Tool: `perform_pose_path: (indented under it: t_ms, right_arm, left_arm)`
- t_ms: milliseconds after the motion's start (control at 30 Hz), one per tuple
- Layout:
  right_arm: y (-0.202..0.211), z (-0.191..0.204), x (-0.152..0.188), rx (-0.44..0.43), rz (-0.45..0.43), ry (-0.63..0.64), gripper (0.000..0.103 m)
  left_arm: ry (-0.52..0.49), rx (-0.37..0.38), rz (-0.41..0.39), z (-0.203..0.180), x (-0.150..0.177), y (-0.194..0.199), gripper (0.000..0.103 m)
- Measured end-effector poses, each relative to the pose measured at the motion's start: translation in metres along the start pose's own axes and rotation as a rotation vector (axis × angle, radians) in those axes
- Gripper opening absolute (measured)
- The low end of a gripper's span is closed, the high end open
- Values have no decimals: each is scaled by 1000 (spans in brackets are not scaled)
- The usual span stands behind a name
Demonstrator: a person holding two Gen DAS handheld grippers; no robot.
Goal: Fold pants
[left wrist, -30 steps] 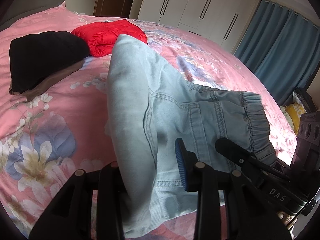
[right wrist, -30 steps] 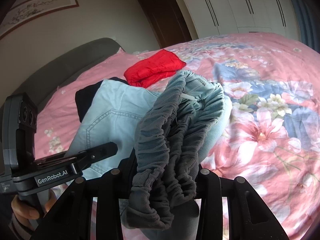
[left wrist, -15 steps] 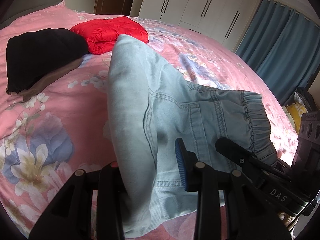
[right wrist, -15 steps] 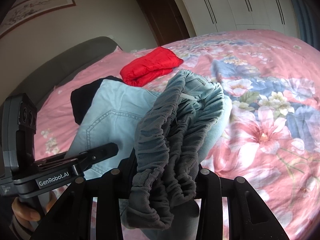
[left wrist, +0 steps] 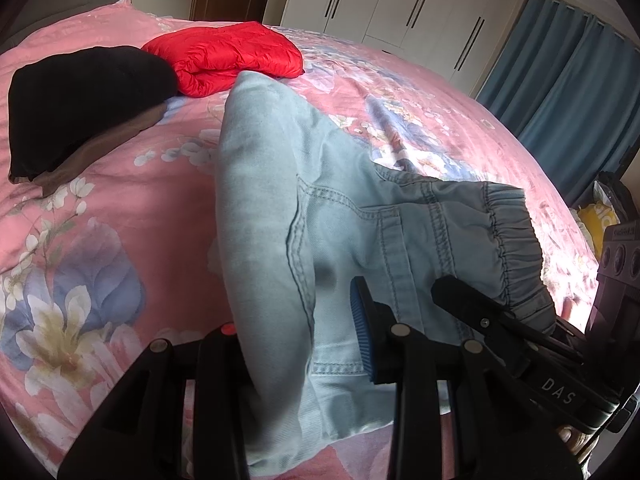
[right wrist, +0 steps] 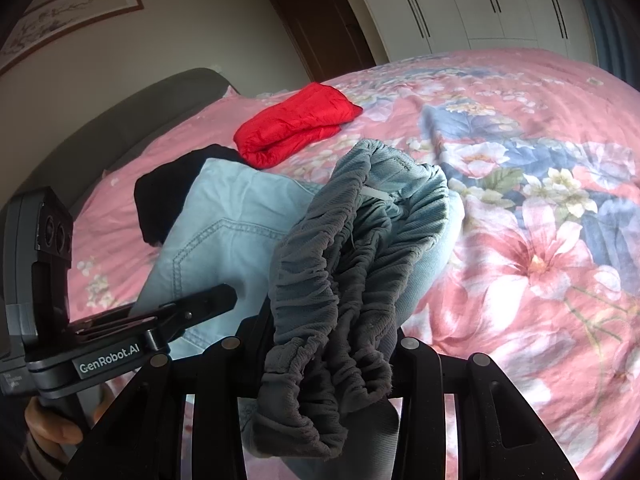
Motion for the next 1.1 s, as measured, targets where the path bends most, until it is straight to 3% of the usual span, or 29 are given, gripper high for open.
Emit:
perform_pose_path:
  t_ms: [1100]
  right_arm:
    - [-15,-13,2,5,50,-49,40]
  left_arm:
    - [-26,-37,36,8,-2,-15,34]
Point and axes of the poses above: each gripper's, at about its wrist camera, not at the fingertips, and y roughly against the way its jaws point, z to its left, x to its underside, the point moved 6 cm from there along -y, roughly the way its jaws point, and after that the axes turned 4 degrees about z, right-handed, at the moved point
